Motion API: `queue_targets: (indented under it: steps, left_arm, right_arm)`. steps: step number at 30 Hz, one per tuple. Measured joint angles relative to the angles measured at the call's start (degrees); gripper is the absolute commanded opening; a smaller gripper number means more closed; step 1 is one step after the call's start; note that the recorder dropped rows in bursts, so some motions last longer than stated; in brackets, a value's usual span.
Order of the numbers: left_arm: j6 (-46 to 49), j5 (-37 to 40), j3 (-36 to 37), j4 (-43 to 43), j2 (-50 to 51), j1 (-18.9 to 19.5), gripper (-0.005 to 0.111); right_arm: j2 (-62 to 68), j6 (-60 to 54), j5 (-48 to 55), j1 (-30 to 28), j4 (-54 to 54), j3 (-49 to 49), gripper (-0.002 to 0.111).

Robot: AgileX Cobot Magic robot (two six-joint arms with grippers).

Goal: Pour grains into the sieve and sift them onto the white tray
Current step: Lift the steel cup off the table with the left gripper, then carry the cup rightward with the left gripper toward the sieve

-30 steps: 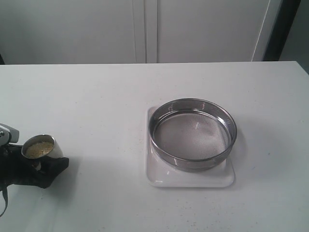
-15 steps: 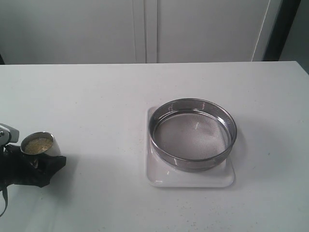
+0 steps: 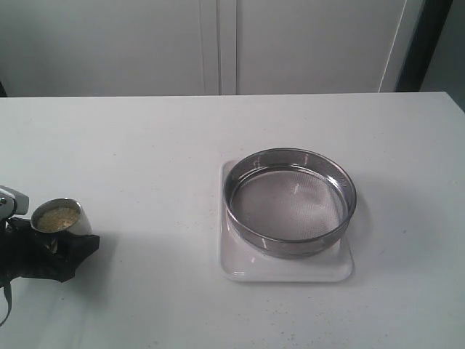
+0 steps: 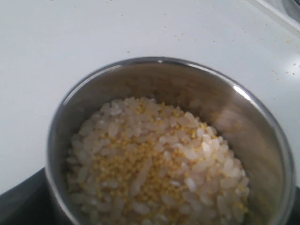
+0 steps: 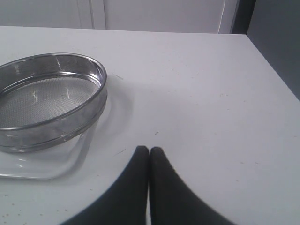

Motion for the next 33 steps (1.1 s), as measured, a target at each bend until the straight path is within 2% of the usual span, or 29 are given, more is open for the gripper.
queue_targets:
  steps: [15, 33]
  left_arm:
    - [-0.57, 1.26, 0.0, 0.0, -1.28, 0.0, 0.0]
    - [-11.63, 2.65, -1.4, 2.84, -12.38, 0.0, 0.0]
  right_arm:
    - [0.0, 0.0, 0.0, 0.0, 0.0, 0.0, 0.0]
    - [0.0, 0.0, 0.0, 0.0, 0.0, 0.0, 0.0]
